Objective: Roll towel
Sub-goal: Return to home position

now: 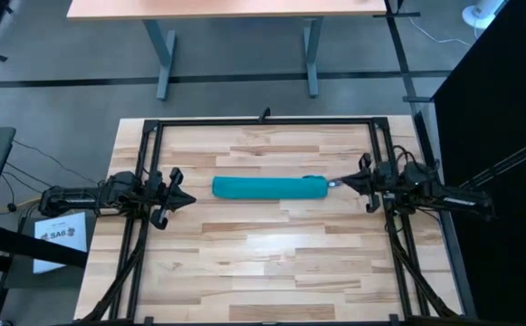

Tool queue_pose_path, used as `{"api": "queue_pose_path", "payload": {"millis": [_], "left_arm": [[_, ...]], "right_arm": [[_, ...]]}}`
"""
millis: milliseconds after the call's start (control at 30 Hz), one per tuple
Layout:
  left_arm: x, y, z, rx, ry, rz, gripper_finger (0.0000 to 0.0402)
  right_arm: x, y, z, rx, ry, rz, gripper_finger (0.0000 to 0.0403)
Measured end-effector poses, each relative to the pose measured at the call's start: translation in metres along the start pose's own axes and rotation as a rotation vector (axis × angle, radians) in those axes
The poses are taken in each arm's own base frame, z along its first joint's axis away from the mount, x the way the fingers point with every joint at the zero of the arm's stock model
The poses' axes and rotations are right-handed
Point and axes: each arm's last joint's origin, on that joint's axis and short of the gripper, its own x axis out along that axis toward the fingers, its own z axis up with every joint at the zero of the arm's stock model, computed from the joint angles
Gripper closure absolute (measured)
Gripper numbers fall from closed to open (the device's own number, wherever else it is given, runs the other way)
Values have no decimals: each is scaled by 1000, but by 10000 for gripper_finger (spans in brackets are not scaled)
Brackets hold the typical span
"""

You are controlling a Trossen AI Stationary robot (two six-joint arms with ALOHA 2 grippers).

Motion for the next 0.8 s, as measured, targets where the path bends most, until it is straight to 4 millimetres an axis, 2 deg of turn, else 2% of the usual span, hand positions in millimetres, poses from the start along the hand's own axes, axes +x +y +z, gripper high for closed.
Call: {"api": "queue_pose_path", "payload": {"millis": [400,500,800], "left_arm": [[0,0,-2,10,22,2,402],[0,0,-3,9,25,1,402],[0,1,-3,6,32,2,402]], "right_arm": [[0,0,-7,25,73,-5,403],[2,-1,-16,42,85,6,403],[4,-2,-20,2,33,-6,403]]}}
